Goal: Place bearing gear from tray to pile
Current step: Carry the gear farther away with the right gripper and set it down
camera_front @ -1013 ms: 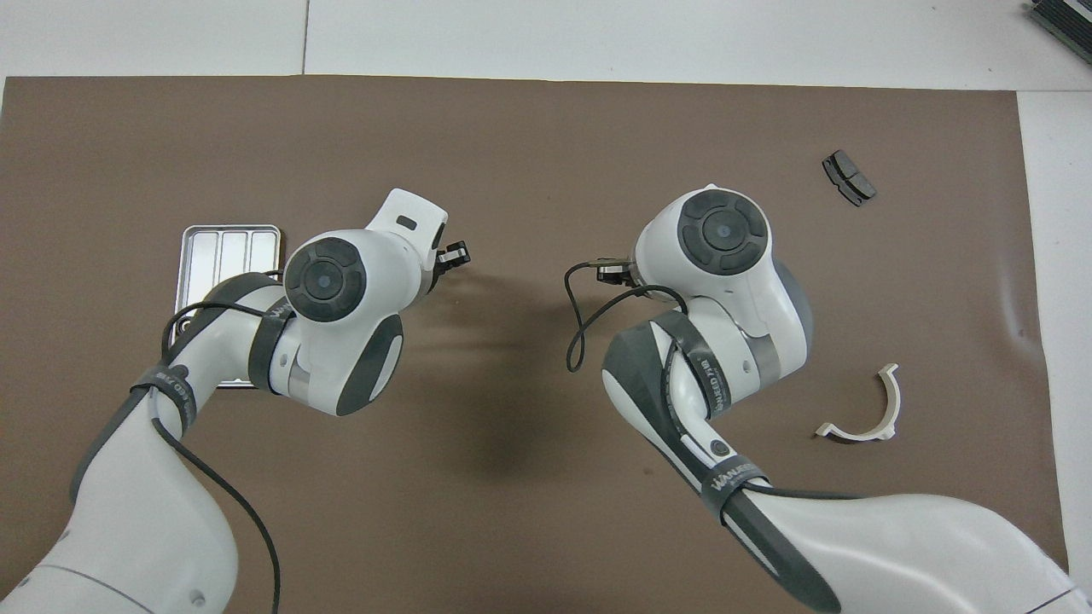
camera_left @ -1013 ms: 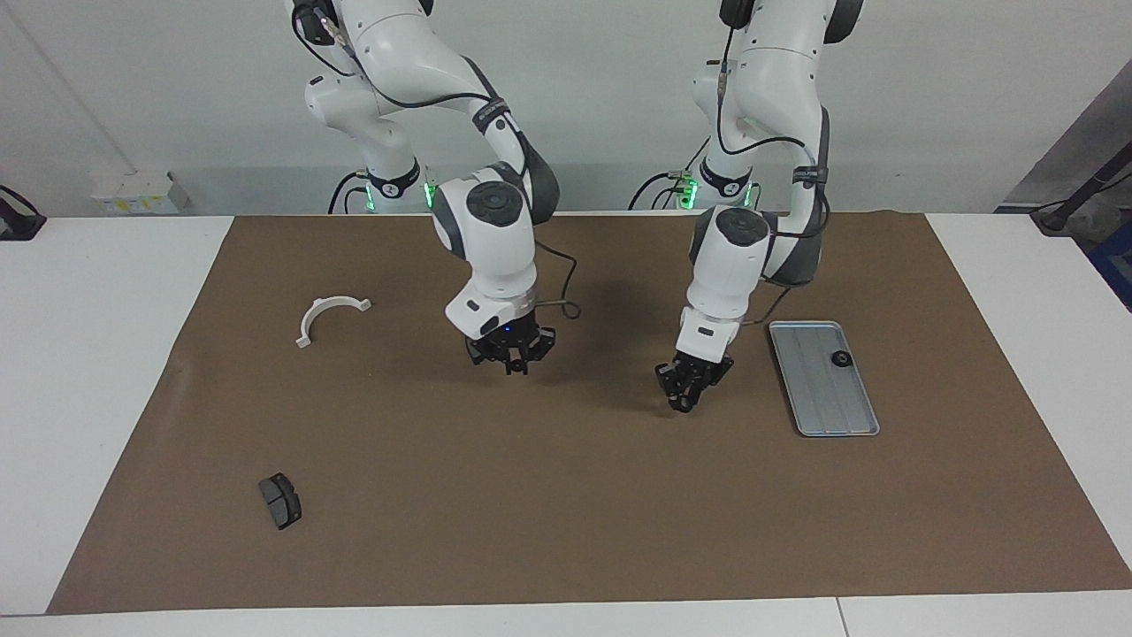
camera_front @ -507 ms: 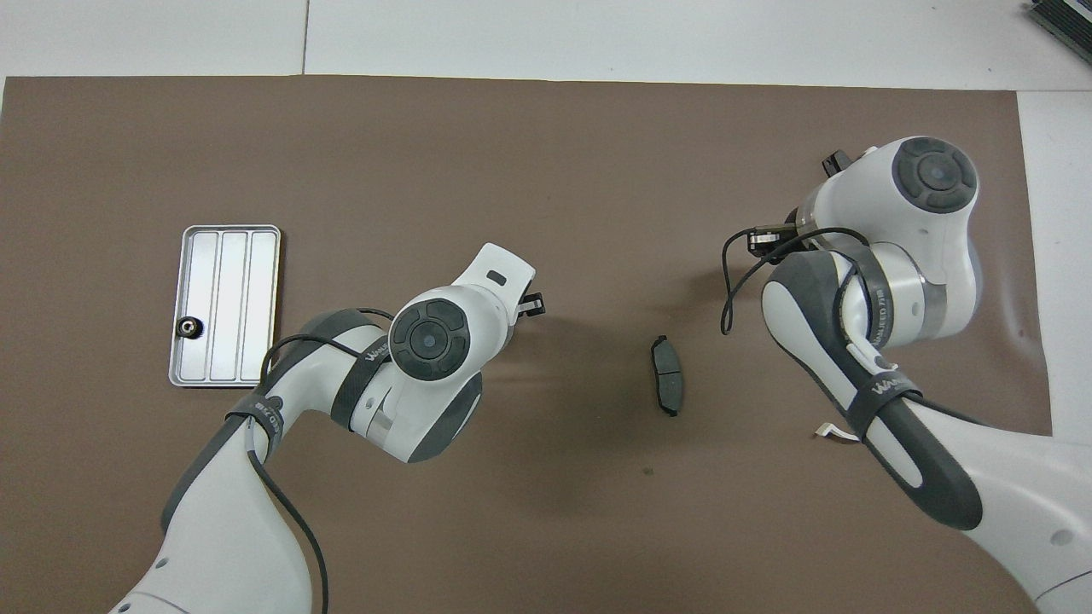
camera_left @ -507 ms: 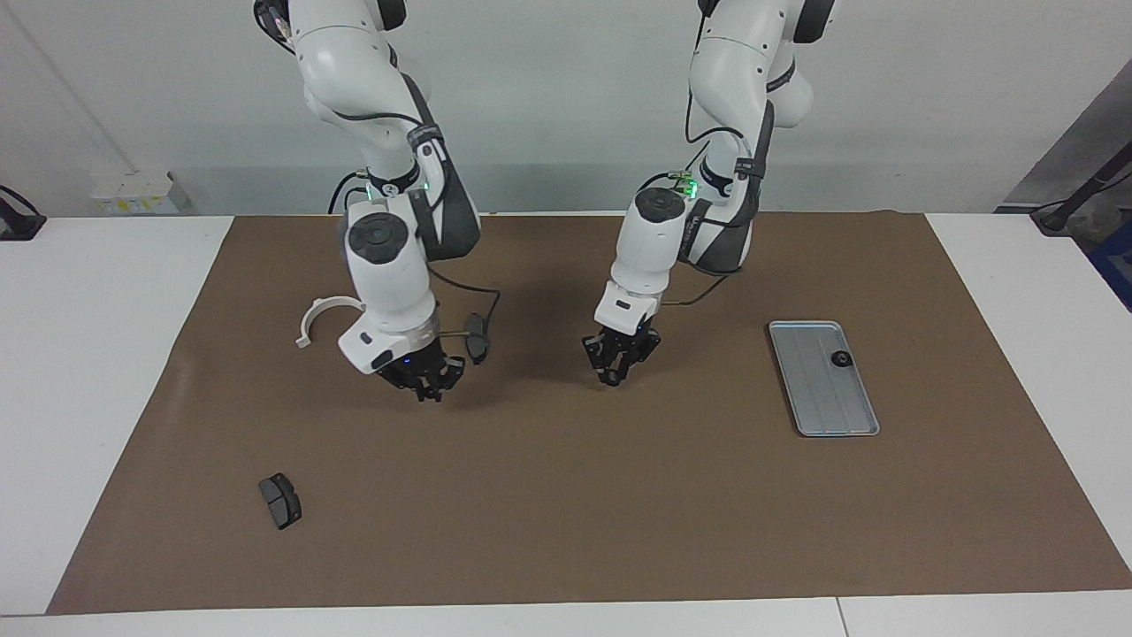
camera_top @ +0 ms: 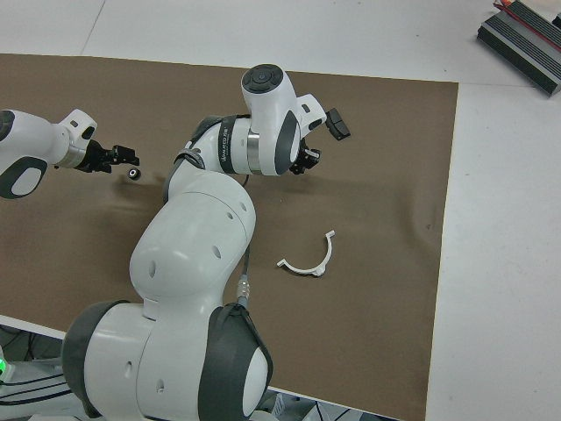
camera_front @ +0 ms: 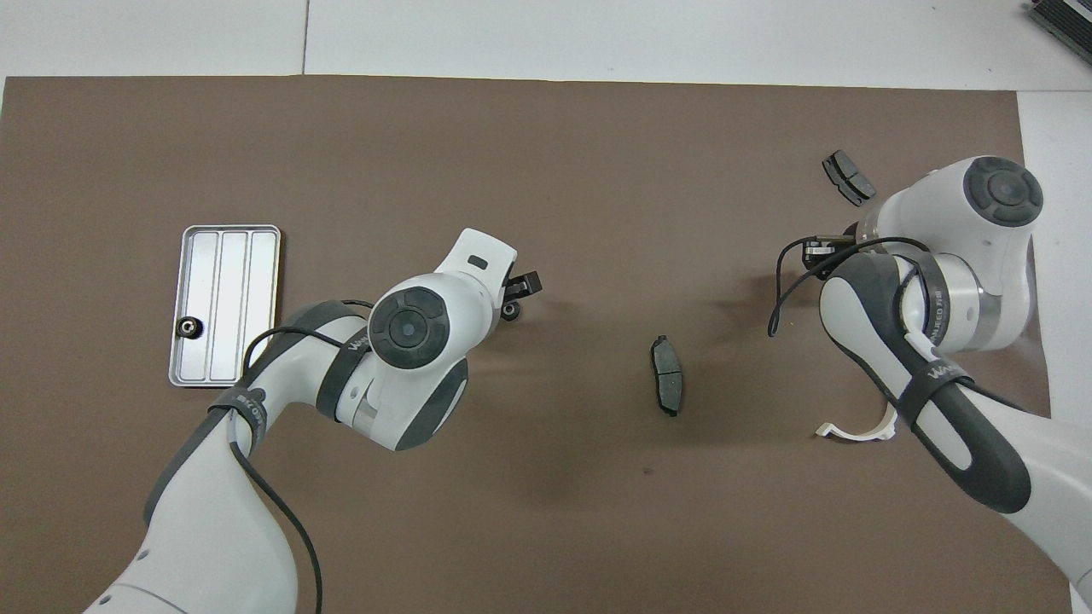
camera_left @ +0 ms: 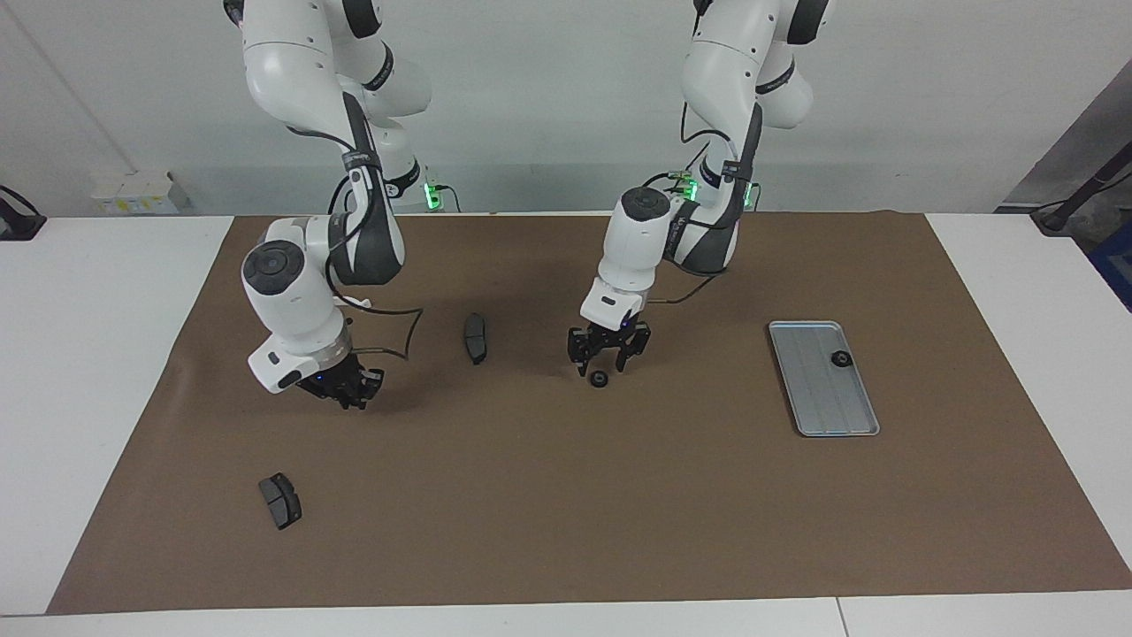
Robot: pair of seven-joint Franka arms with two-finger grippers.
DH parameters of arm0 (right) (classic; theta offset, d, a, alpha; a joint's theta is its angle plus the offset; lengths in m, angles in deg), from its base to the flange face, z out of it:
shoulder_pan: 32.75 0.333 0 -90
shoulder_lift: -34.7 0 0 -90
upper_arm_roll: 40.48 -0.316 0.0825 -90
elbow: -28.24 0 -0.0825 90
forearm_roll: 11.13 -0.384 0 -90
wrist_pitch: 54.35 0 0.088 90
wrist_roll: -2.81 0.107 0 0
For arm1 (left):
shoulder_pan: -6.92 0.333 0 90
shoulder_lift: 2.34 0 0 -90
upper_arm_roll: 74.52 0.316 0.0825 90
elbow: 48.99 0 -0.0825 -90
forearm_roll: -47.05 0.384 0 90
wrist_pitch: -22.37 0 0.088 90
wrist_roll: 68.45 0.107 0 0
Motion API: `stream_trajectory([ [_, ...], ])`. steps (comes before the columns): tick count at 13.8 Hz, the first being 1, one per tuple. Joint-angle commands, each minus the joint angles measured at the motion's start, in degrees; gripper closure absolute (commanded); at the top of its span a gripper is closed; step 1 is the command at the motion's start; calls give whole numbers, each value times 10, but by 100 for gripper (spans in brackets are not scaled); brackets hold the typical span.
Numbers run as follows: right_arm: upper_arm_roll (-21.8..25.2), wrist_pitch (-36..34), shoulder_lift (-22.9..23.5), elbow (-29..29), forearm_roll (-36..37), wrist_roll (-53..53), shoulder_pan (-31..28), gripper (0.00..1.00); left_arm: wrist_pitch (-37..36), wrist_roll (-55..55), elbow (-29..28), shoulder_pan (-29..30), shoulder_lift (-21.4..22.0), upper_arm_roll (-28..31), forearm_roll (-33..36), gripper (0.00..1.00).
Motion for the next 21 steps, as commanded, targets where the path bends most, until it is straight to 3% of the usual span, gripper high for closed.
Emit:
stream_trajectory([
  [1,-10,15,-5,-6,-8,0,-4,9,6,3,19,75,-1,-9,-53,0],
  [4,-10,10,-7,19,-12,30,32,0,2,41,29,137,-2,-14,-82,0],
  [6,-10,5,-7,29,-12,68,69,0,-15,101,30,173,0,-15,-83,0],
  [8,-10,6,-6,36,-12,125,119,0,-106,186,62,207,0,-16,-85,0],
  [9,-10,6,-6,41,-12,152,143,0,-168,237,91,224,-1,-15,-107,0],
  [11,-9,5,-1,60,-11,204,193,0,-218,330,117,256,2,-11,-186,0],
  [14,-9,-9,35,108,-1,285,253,0,-228,365,112,294,4,-14,-204,0],
  [17,-8,-50,98,195,5,349,306,0,-266,412,109,335,10,-14,-239,0],
  [21,-7,-48,127,205,10,372,341,0,-311,525,94,382,23,-7,-240,0],
])
